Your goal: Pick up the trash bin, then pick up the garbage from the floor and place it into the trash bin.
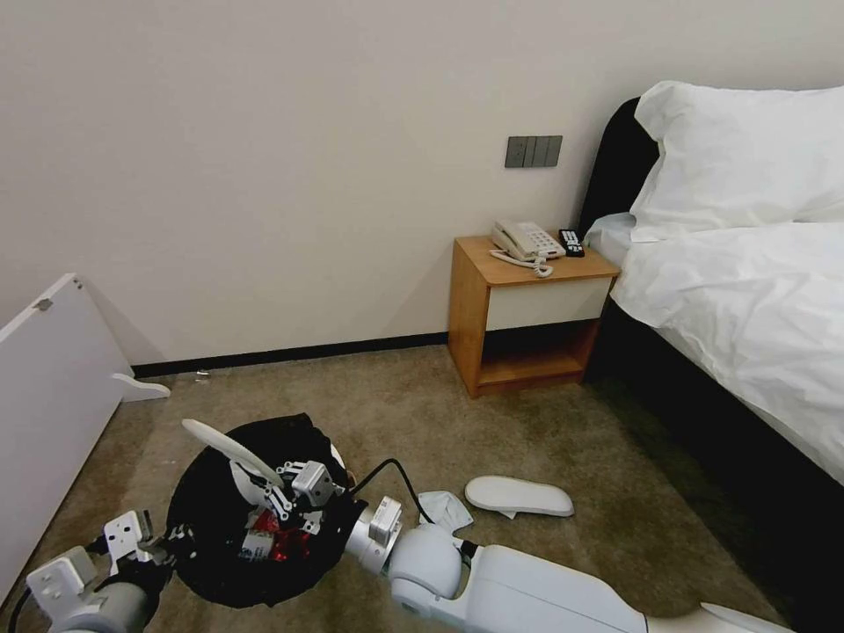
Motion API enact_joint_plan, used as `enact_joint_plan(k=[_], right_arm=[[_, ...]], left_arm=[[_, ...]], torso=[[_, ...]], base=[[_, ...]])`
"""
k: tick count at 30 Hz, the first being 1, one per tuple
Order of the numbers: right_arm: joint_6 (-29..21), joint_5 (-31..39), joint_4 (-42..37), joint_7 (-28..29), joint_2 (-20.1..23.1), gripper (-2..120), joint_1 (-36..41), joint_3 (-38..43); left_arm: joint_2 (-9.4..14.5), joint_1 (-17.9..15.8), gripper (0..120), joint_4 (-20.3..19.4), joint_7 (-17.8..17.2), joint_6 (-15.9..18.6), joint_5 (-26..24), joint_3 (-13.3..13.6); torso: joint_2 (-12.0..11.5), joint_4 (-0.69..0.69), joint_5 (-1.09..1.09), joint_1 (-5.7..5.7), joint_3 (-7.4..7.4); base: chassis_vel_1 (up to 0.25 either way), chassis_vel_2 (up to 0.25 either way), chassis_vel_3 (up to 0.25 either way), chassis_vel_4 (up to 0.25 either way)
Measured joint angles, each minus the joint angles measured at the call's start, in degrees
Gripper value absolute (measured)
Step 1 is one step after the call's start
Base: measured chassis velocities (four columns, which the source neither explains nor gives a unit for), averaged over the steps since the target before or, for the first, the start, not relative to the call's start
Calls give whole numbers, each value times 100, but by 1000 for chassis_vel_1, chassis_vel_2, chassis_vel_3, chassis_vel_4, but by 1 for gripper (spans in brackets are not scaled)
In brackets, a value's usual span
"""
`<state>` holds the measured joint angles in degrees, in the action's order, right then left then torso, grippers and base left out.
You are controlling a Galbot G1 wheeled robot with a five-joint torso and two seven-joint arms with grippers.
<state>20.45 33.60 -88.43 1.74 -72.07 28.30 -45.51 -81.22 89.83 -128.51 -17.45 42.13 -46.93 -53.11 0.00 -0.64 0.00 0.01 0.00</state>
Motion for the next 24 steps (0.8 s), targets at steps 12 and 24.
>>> enact_joint_plan(k=[12,24], right_arm=[[17,-133,87,-2,7,2,39,3],[-10,-144,99,10,30,46,59,22]], left_arm=[[-28,29,2,-45,1,0,3,14],[-31,33,2,-39,5,0,17,27]], torso=[[0,0,-1,0,0],[0,0,-1,0,0]], base=[[0,0,0,0],[0,0,0,0]])
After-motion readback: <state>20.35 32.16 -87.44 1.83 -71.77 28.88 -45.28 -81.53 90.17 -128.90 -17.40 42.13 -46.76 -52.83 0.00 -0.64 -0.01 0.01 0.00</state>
